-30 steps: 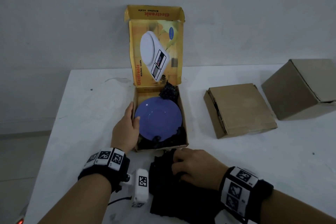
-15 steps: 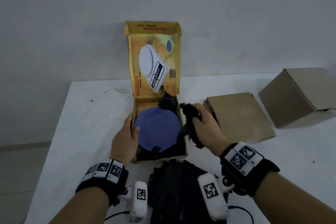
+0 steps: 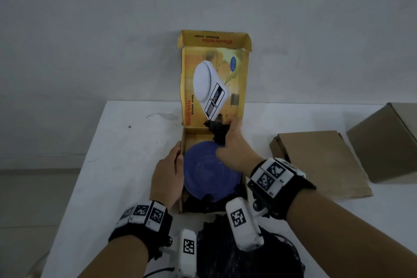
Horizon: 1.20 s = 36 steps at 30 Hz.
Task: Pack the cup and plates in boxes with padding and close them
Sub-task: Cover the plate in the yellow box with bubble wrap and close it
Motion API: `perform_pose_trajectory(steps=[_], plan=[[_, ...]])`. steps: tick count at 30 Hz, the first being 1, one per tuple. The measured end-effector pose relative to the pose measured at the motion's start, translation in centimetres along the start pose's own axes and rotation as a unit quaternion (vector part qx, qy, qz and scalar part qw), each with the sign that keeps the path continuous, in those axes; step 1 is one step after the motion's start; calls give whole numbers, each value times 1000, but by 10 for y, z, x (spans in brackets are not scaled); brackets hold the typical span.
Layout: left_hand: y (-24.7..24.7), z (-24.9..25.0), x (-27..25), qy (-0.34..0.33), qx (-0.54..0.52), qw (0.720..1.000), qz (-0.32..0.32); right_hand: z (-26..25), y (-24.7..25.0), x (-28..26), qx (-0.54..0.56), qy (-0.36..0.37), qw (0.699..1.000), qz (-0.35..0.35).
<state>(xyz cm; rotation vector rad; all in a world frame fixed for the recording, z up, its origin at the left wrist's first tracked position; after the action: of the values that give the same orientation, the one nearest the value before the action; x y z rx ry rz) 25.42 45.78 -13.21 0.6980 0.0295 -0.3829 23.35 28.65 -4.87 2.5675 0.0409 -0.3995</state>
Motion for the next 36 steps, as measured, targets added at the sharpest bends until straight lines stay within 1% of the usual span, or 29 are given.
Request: perform_pose_trajectory(steps=[2, 3, 5, 7, 9, 10, 11, 14, 15, 17, 19, 20, 21, 23, 24, 25, 28, 29, 30, 32, 33, 34, 35, 36], plan=[[-2, -1, -2, -9, -8, 1000, 16, -4, -5, 14, -118, 4, 993, -5], [-2, -1, -3, -15, -13, 1000, 23, -7, -5, 20, -191, 4, 982, 7], [-3, -1, -3, -29, -28, 999, 27, -15, -7, 30, -297, 27, 955, 10], [-4, -3, -3, -38, -41, 998, 23, -22, -13, 36, -378, 78, 923, -8], [-5, -6, -2, -40, -44, 998, 21, -25, -20, 42, -448, 122, 886, -16], [-6, -8, -1, -36, -47, 998, 21, -24, -23, 46, -469, 131, 873, -19], [-6, -10, -1, -31, -48, 998, 20, -22, -28, 50, -470, 127, 873, -25], [-8, -12, -1, -17, -42, 999, 15, -15, -45, 61, -408, 90, 906, -72], [-8, -11, -1, -11, -42, 999, 13, -13, -49, 62, -392, 86, 912, -86], [-8, -9, -1, -6, -45, 999, 12, -11, -51, 66, -365, 77, 920, -117], [-9, -8, -1, -9, -42, 999, 8, -10, -46, 70, -320, 65, 936, -129], [-10, -8, -1, -9, -38, 999, 7, -10, -45, 72, -318, 70, 938, -120], [-10, -8, -1, -7, -34, 999, 6, -11, -45, 74, -336, 76, 933, -103], [-10, -7, 0, -5, -28, 1000, 7, -14, -51, 73, -393, 85, 911, -91], [-10, -6, 0, -7, -28, 1000, 8, -13, -55, 73, -405, 84, 905, -101], [-9, -5, 0, -9, -27, 1000, 10, -11, -57, 72, -398, 78, 906, -120], [-10, -5, -1, -32, -20, 999, 14, -5, -46, 67, -333, 71, 923, -181], [-9, -5, 0, -36, -21, 999, 13, -8, -40, 61, -324, 84, 925, -180], [-10, -5, -1, -37, -23, 999, 11, -9, -34, 52, -321, 102, 927, -164], [-8, -5, -1, -21, -18, 1000, 13, -15, -24, 27, -313, 163, 929, -113], [-7, -5, -2, -13, -8, 1000, 13, -16, -22, 9, -298, 188, 929, -109], [-5, -4, -3, -9, 3, 1000, 14, -16, -21, -9, -282, 204, 929, -129], [-4, -3, -4, -8, 12, 1000, 15, -12, -22, -29, -271, 202, 925, -172], [-2, -1, -5, -6, 19, 1000, 13, -6, -24, -48, -269, 185, 918, -226]])
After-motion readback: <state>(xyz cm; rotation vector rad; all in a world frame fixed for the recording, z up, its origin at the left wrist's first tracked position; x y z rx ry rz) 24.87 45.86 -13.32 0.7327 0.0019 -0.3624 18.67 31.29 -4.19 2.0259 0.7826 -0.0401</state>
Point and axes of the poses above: each hand's wrist, its own x-axis towards the middle knuckle, its own y-axis out of the back of the hand, z = x × y, the point moved 4 cm from there along x, towards the middle knuckle, and after that the axes turned 9 degrees about -z, right-handed, at the moved point
